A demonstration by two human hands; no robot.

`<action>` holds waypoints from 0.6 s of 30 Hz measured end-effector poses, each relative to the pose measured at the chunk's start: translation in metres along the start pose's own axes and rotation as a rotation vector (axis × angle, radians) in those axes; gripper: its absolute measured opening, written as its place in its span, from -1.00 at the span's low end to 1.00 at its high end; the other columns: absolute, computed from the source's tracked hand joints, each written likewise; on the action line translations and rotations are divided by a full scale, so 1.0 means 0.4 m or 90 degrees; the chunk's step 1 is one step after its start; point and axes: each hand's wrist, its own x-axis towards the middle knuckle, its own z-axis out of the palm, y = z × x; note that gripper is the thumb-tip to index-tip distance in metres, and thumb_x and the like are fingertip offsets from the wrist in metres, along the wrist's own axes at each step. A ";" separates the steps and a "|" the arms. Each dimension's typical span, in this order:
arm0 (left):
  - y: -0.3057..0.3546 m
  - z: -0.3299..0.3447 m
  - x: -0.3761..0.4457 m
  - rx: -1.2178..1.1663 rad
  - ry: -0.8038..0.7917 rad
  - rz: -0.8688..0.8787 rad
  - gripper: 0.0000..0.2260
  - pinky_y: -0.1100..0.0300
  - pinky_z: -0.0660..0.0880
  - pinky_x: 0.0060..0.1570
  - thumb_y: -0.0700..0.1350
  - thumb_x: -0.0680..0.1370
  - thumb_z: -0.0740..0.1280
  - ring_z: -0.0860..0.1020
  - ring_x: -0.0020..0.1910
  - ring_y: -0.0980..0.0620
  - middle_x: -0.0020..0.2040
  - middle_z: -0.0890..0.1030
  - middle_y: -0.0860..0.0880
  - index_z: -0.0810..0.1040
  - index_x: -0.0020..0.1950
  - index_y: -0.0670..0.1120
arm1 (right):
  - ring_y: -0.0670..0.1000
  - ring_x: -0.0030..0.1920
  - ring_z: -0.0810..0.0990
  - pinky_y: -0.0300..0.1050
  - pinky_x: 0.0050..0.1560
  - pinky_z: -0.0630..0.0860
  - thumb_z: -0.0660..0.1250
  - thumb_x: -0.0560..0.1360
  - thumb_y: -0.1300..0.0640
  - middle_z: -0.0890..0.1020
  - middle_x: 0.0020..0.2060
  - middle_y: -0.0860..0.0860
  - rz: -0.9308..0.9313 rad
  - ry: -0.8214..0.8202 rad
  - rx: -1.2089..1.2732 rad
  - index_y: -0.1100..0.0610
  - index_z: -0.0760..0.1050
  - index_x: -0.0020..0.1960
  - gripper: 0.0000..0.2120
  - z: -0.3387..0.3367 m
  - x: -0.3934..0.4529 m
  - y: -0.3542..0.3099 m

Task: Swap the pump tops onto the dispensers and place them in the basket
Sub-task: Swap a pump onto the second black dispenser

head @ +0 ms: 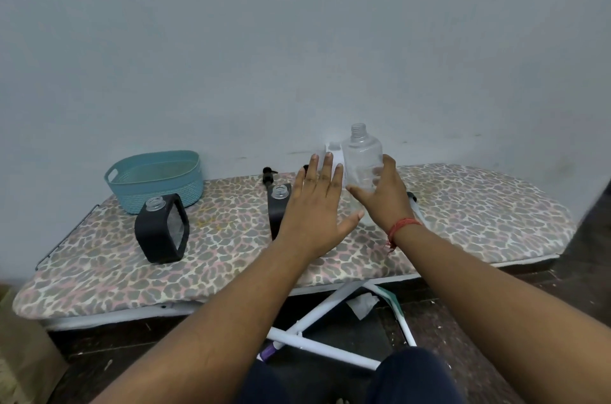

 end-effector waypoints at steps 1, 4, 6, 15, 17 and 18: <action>0.007 0.008 0.001 -0.002 -0.008 0.002 -0.19 -0.14 -0.25 0.59 0.38 0.62 -0.02 -0.38 0.61 -0.09 0.65 -0.31 -0.11 -0.18 0.67 -0.10 | 0.03 0.13 0.50 -0.16 0.03 0.42 0.56 0.39 -0.01 0.44 0.14 -0.01 0.008 0.004 0.011 0.07 0.22 0.43 -0.24 -0.001 -0.001 0.010; 0.026 0.028 -0.002 -0.007 -0.030 0.001 -0.20 -0.14 -0.26 0.59 0.37 0.62 -0.01 -0.40 0.60 -0.08 0.64 -0.34 -0.09 -0.20 0.67 -0.07 | 0.03 0.21 0.47 -0.10 0.14 0.46 0.58 0.36 -0.03 0.44 0.24 0.04 0.025 0.017 0.022 0.05 0.19 0.45 -0.18 0.002 -0.006 0.038; 0.036 0.044 -0.004 -0.010 -0.045 -0.005 -0.20 -0.14 -0.26 0.59 0.37 0.62 -0.01 -0.42 0.59 -0.07 0.63 -0.37 -0.08 -0.23 0.66 -0.05 | 0.06 0.27 0.47 -0.02 0.24 0.49 0.60 0.33 -0.03 0.44 0.28 0.07 0.045 0.023 0.029 0.04 0.19 0.45 -0.15 0.005 -0.011 0.060; 0.038 0.083 -0.017 0.022 -0.084 -0.008 -0.19 -0.17 -0.23 0.59 0.40 0.61 -0.06 -0.42 0.59 -0.08 0.62 -0.38 -0.09 -0.24 0.67 -0.06 | 0.05 0.36 0.38 -0.14 0.25 0.36 0.60 0.35 0.02 0.35 0.39 0.09 0.062 0.019 0.047 0.07 0.11 0.52 -0.07 -0.007 -0.033 0.092; 0.038 0.081 -0.022 0.028 -0.092 -0.011 -0.19 -0.17 -0.23 0.59 0.40 0.61 -0.07 -0.44 0.58 -0.08 0.62 -0.40 -0.10 -0.27 0.66 -0.05 | 0.05 0.39 0.36 -0.15 0.26 0.32 0.59 0.35 0.01 0.35 0.40 0.08 0.068 0.003 0.042 0.08 0.10 0.52 -0.07 -0.012 -0.037 0.094; 0.039 0.078 -0.026 0.030 -0.094 -0.011 -0.19 -0.16 -0.24 0.59 0.40 0.61 -0.08 -0.44 0.58 -0.08 0.61 -0.40 -0.10 -0.28 0.65 -0.05 | 0.05 0.40 0.34 -0.15 0.28 0.31 0.59 0.36 0.00 0.34 0.41 0.08 0.073 -0.008 0.038 0.08 0.10 0.52 -0.08 -0.017 -0.039 0.096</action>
